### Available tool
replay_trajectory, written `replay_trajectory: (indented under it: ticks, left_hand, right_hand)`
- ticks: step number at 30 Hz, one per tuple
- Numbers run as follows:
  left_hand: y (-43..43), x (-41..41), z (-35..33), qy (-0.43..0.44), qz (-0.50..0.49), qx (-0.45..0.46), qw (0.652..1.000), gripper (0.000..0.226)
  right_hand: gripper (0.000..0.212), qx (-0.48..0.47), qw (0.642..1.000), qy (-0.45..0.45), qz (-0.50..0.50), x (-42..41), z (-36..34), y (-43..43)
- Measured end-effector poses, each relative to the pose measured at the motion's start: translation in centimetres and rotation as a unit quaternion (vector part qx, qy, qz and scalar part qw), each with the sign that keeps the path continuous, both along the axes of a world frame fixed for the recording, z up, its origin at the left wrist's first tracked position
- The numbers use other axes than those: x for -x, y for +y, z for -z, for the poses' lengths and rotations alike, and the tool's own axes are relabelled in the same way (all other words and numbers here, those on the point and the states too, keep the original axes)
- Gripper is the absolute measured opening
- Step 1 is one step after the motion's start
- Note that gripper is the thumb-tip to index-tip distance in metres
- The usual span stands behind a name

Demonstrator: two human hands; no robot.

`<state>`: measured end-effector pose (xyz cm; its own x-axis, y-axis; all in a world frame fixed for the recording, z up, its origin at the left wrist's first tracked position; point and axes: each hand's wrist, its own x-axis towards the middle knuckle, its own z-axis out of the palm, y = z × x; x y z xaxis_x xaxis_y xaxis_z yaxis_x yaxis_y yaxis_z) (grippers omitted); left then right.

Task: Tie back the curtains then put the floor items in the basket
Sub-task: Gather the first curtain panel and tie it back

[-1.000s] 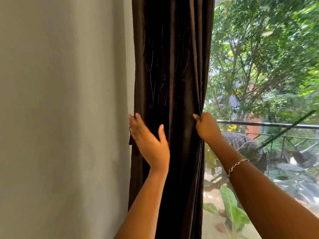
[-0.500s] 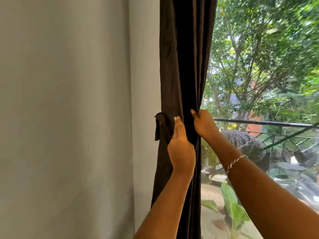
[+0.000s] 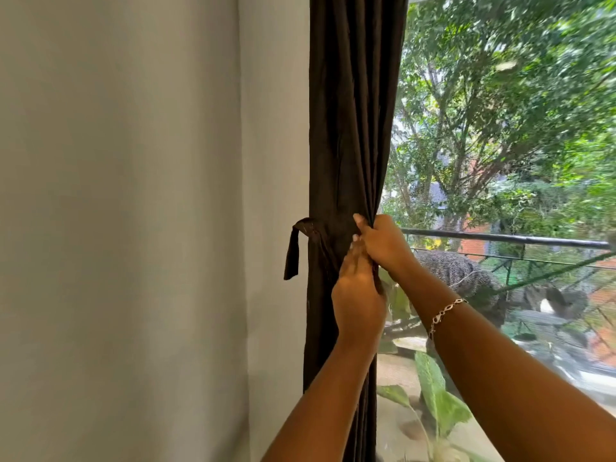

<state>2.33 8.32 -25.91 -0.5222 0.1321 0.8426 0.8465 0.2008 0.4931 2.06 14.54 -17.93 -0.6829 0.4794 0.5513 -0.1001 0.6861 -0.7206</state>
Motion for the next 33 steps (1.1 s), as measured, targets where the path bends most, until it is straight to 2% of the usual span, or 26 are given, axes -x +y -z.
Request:
replay_trajectory:
  ticks: [3,5,8,10,13,18,23,26,29,33]
  left_hand:
    - [-0.4,0.1,0.7,0.085,-0.084,-0.117,0.986,0.038]
    - [-1.0,0.9,-0.3,0.038,-0.115,-0.164,0.979,0.037]
    - [-1.7,2.7,-2.6,-0.133,-0.089,-0.106,0.981,0.042]
    - [-1.8,3.7,-3.8,-0.179,-0.063,-0.064,0.98,0.043]
    - [-1.8,4.6,-4.9,-0.204,-0.049,-0.036,0.977,0.038]
    - [-2.4,6.2,-5.8,-0.204,-0.046,-0.022,0.978,0.027]
    - [-2.9,6.4,-5.3,-0.19,0.05,-0.026,0.98,0.035]
    - [-2.7,5.7,-5.0,-0.205,0.092,-0.018,0.974,0.038]
    - [-2.2,4.8,-4.8,-0.175,0.096,-0.006,0.98,0.035]
    - [-1.4,3.5,-4.4,-0.145,0.066,0.007,0.987,0.062]
  right_hand:
    - [0.036,-0.038,0.999,-0.005,0.03,0.1,0.2,0.4]
    - [0.035,-0.057,0.998,-0.005,0.041,0.2,0.4,0.5]
    - [0.041,-0.076,0.996,-0.008,0.044,0.4,0.5,0.2]
    - [0.039,-0.078,0.996,-0.011,0.041,0.5,0.6,0.0]
    - [0.031,-0.081,0.996,-0.02,0.037,0.6,0.7,-0.1]
    - [0.023,-0.108,0.992,-0.035,0.059,0.7,1.0,0.5]
    - [0.012,-0.176,0.974,-0.075,0.122,0.6,2.1,0.8]
    - [0.014,-0.212,0.962,-0.083,0.15,1.0,2.8,0.4]
    - [0.016,-0.238,0.956,-0.09,0.149,1.4,3.5,-0.5]
    - [0.016,-0.215,0.964,-0.099,0.118,1.6,4.5,-1.3]
